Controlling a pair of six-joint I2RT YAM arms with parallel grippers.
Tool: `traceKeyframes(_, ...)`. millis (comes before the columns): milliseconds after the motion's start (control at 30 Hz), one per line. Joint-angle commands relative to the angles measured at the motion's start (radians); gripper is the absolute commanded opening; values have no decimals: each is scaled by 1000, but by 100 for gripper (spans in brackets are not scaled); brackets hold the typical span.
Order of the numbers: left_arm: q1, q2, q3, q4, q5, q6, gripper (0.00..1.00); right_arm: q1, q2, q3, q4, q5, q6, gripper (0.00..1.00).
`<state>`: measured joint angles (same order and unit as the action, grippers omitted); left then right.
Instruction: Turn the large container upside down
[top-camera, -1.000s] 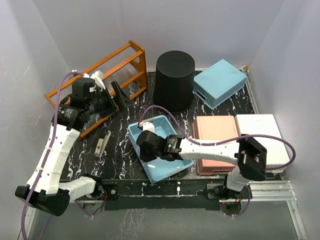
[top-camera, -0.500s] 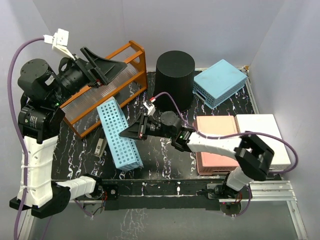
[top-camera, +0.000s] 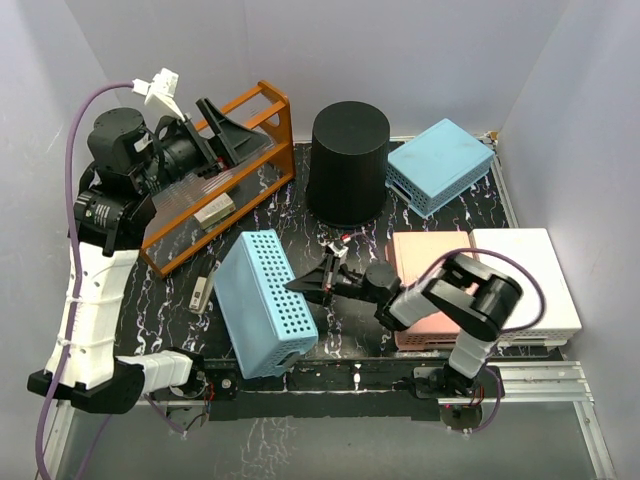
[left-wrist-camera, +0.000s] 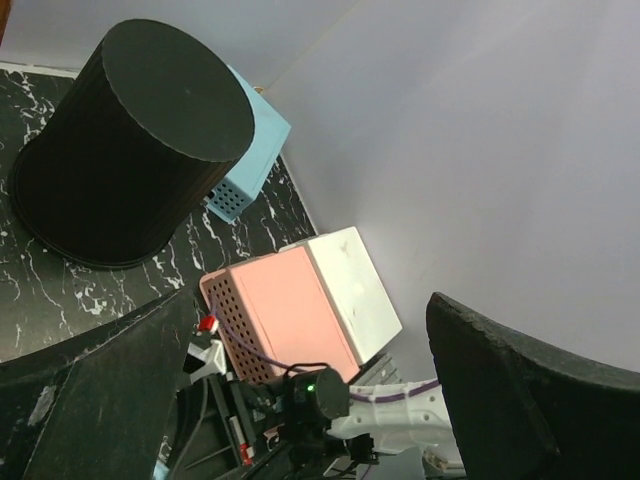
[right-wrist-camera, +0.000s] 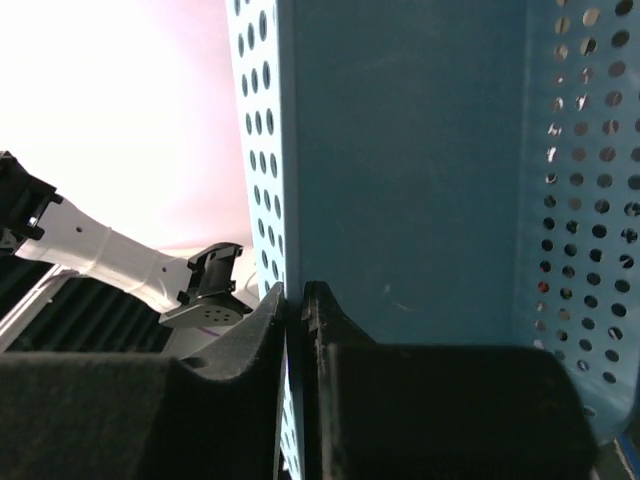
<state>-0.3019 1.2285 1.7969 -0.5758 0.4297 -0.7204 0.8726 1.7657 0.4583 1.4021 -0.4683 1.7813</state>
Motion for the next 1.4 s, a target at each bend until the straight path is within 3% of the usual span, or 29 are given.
traceKeyframes(0, 4, -40, -26, 11, 9, 14, 99, -61, -188, -23, -350, -24, -143, 12)
traceKeyframes(200, 4, -39, -48, -18, 1, 41, 99, -79, -436, 238, -1212, 201, -590, 69)
traceKeyframes(267, 4, -34, -50, -33, 6, 49, 99, -84, -461, 314, -1382, 317, -674, 92)
traceKeyframes(300, 4, -34, -55, -36, 10, 51, 99, -92, -466, 342, -1440, 352, -708, 97)
traceKeyframes(533, 4, -61, -152, -52, -8, 82, 99, -100, -542, 515, -1740, 655, -912, 98)
traceKeyframes(800, 4, -73, -268, -117, -80, 192, 99, -112, -553, 758, -2146, 1277, -1140, 98)
traceKeyframes(933, 4, -73, -323, -176, -88, 284, 99, -115, -593, 799, -2205, 1494, -1198, 98)
traceKeyframes(1033, 4, -68, -361, -214, -72, 353, 99, -118, -658, 776, -2182, 1555, -1204, 98)
traceKeyframes(1233, 4, -109, -335, -279, -84, 500, 99, -120, -758, 718, -2106, 1498, -1257, 98)
traceKeyframes(1367, 4, -156, -383, -213, -126, 490, 99, -120, -759, 716, -2139, 1490, -1224, 98)
